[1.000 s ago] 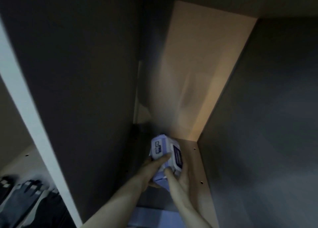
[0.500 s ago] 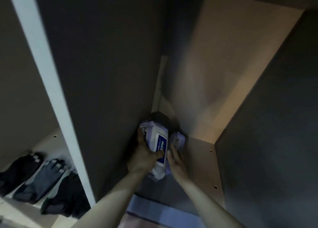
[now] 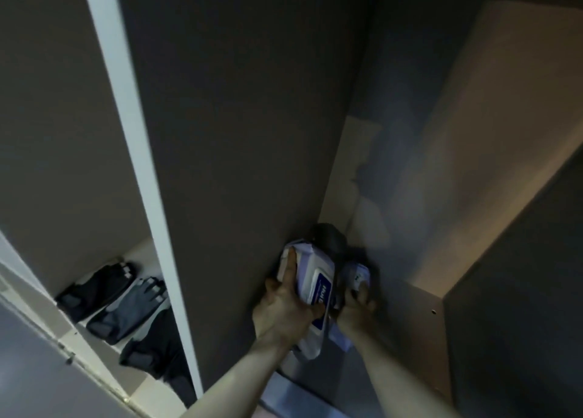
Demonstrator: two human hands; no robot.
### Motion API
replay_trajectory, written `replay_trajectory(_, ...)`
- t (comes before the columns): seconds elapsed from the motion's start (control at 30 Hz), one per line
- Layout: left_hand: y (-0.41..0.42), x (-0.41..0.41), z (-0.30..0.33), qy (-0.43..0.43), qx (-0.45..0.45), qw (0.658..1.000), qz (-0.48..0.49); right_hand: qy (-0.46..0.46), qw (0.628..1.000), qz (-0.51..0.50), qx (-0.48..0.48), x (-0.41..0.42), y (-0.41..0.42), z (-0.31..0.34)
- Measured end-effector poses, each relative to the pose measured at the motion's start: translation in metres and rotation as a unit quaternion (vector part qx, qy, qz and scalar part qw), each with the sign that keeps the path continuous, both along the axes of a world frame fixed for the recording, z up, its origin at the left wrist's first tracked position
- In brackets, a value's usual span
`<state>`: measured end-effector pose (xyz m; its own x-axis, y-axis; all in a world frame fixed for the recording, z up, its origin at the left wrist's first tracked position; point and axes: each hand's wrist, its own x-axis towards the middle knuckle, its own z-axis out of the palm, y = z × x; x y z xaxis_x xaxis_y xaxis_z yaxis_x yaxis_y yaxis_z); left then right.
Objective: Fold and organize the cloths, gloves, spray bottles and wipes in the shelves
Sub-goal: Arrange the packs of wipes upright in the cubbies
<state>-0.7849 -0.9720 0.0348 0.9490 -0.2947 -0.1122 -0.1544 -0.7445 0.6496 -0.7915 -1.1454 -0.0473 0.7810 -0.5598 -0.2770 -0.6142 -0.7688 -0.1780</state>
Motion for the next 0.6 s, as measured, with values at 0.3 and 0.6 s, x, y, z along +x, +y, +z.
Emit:
replay_trajectory(0.3,0.002,0.001,-0.008,0.020,0.011,1.000,-0.013,-0.009,1.000,-0.018,0.019,-0.022,-0.010,0.002)
replay_trajectory(0.6,0.012,0.005,-0.030,0.022,-0.071,0.995,-0.068,-0.217,0.897,-0.228,0.309,-0.082,0.000,0.027)
